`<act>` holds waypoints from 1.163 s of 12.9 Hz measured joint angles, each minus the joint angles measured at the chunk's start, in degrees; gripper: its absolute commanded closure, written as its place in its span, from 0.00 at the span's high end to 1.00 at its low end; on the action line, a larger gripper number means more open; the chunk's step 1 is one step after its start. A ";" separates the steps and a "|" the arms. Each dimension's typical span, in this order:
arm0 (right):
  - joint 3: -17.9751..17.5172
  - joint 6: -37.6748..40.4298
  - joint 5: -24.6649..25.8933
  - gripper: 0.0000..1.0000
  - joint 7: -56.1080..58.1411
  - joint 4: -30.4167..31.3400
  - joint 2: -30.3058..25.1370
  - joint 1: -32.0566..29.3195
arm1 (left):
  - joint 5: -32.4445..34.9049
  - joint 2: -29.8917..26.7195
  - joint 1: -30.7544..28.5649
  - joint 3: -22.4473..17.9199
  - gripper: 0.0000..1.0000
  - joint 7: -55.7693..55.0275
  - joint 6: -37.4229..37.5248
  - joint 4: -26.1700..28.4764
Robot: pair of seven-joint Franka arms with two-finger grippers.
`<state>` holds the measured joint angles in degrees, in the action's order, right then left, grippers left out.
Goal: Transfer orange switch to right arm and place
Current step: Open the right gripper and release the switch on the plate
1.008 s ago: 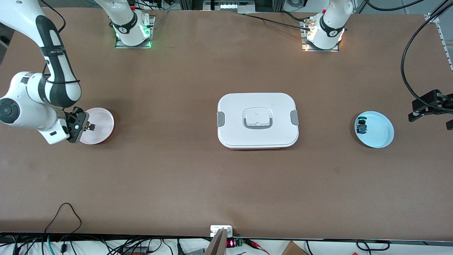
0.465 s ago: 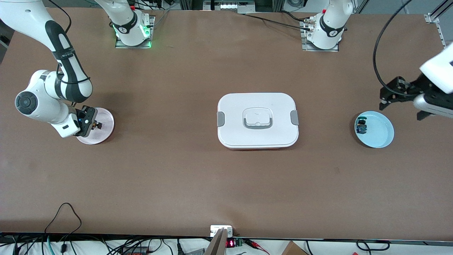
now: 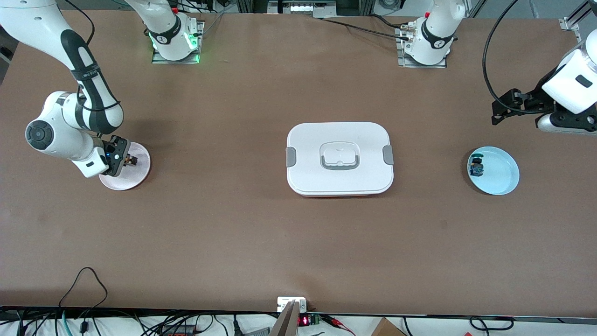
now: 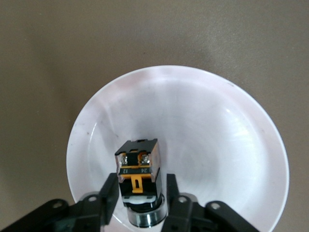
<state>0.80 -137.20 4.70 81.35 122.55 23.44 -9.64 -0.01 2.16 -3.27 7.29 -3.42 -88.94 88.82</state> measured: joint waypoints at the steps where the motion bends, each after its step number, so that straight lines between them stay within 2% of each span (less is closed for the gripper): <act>1: 0.00 -0.06 -0.01 1.00 -0.22 -0.07 -0.23 0.00 | -0.59 -0.52 0.11 -1.22 1.00 -0.37 0.00 1.63; 4: -0.16 0.46 -0.77 1.00 -2.54 -1.37 -2.33 0.04 | -1.35 -0.91 0.14 -2.82 1.00 -0.38 -0.54 3.68; 8: -0.87 14.36 -8.46 1.00 -8.61 -11.30 -5.44 1.53 | -1.36 -1.07 1.48 -2.57 1.00 -0.74 -1.15 3.33; 12: -1.00 20.84 -9.27 1.00 -18.71 -17.89 -5.75 2.81 | -1.37 1.16 1.38 -2.79 1.00 -0.77 -0.76 1.34; 15: -1.03 28.68 -11.37 1.00 -29.43 -22.03 -5.77 4.62 | -1.37 1.95 1.38 -2.76 1.00 -1.86 0.20 0.53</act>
<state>-0.23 -108.53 -6.67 51.92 100.52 17.68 -5.02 -1.38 4.11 -1.89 4.53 -5.28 -88.74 89.35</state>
